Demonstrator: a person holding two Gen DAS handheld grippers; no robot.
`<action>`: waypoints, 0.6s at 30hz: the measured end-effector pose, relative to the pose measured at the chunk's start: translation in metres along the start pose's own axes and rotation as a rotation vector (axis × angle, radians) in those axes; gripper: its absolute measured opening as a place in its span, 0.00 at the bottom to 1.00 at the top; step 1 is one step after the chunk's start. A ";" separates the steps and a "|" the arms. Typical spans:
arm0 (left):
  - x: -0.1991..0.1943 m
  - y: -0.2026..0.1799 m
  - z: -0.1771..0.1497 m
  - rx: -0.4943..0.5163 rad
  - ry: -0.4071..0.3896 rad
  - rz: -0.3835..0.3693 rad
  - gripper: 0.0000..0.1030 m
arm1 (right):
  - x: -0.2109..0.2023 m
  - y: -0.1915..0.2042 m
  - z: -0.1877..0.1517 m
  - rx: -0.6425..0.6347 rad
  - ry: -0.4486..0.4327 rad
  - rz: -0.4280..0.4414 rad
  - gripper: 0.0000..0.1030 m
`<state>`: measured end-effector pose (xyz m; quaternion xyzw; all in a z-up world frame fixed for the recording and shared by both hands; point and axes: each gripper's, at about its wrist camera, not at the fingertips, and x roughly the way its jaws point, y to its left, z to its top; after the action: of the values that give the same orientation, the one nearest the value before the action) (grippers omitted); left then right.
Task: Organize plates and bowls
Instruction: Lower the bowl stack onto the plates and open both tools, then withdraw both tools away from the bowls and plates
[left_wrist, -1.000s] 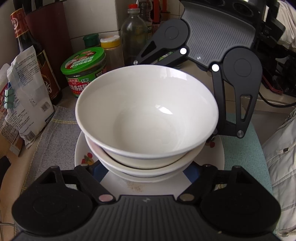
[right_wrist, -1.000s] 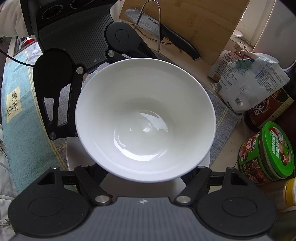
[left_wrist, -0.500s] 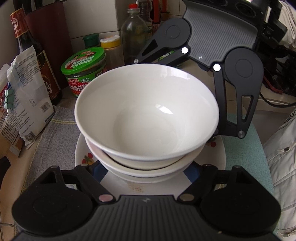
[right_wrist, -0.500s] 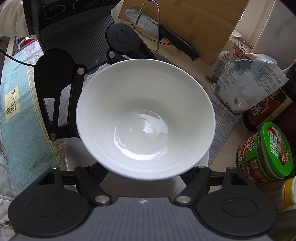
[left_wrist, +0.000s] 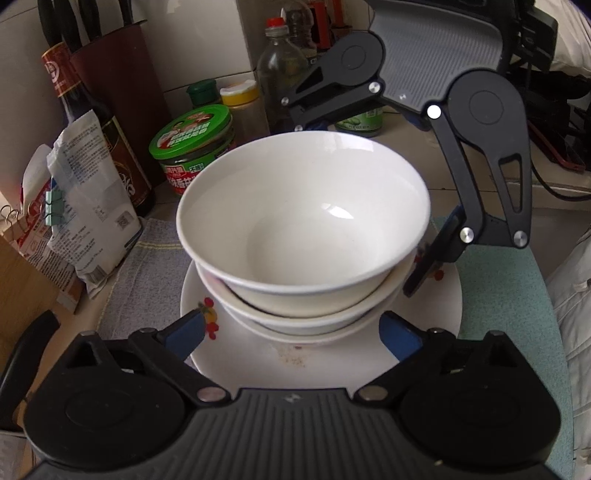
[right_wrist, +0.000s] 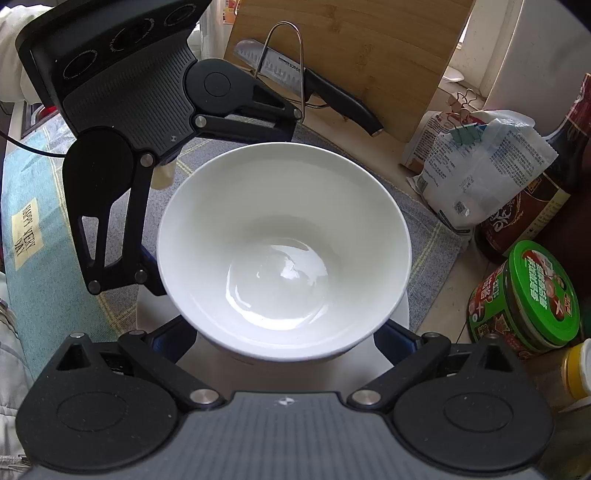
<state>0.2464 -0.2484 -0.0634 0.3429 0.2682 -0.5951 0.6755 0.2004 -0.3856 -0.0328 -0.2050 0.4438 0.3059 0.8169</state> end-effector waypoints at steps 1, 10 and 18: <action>-0.001 0.000 -0.001 -0.011 -0.001 0.005 0.97 | 0.000 0.001 -0.001 -0.001 0.001 -0.002 1.00; -0.026 -0.008 -0.016 -0.165 -0.067 0.166 0.97 | -0.009 0.009 -0.010 -0.003 -0.019 -0.034 1.00; -0.052 -0.038 -0.027 -0.339 -0.137 0.371 0.97 | -0.010 0.017 -0.017 0.013 -0.001 -0.072 1.00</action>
<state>0.2027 -0.1974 -0.0459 0.2269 0.2502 -0.4297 0.8374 0.1749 -0.3869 -0.0341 -0.2154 0.4376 0.2734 0.8291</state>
